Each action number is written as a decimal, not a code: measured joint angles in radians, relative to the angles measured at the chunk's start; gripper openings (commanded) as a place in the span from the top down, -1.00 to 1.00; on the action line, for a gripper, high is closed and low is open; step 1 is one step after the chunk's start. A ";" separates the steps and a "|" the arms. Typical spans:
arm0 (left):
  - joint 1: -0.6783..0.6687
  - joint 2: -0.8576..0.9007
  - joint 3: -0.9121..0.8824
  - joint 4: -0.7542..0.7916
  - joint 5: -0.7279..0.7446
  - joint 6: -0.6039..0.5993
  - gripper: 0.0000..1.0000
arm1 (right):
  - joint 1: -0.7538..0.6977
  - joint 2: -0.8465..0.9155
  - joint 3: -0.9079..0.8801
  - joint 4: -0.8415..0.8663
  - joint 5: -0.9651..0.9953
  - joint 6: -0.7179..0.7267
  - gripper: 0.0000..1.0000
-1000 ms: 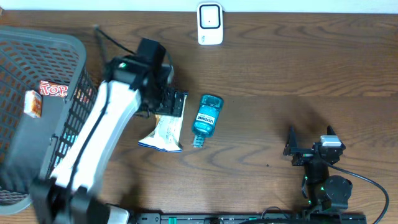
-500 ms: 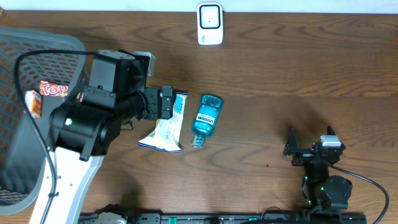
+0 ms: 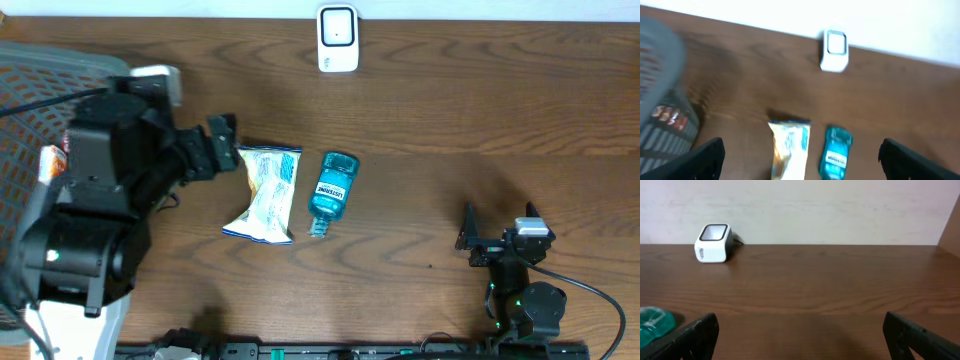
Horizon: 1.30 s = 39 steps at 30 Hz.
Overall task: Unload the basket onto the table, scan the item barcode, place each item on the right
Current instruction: 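Reach the left gripper into the basket toward the Zappy wipes pack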
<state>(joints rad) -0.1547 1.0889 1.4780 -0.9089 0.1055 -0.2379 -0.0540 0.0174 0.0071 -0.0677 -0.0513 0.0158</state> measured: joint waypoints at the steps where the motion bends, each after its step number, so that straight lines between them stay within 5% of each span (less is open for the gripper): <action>1: 0.021 -0.003 0.000 0.005 -0.006 -0.016 -0.96 | 0.000 0.000 0.000 0.000 0.000 0.000 -0.98; 15: 0.513 0.003 0.000 0.015 -0.114 -0.320 -0.96 | 0.000 0.000 0.000 0.000 0.000 0.000 -0.99; 26: 0.788 0.237 0.005 -0.255 -0.213 -0.731 -0.96 | 0.000 0.000 0.000 0.000 0.000 0.000 -0.98; 39: 0.906 0.521 -0.006 -0.439 -0.122 -0.757 -0.96 | 0.000 0.000 0.000 0.000 0.000 0.000 -0.99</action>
<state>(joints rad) 0.7509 1.6100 1.4723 -1.3479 -0.0170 -0.9947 -0.0540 0.0174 0.0071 -0.0681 -0.0517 0.0158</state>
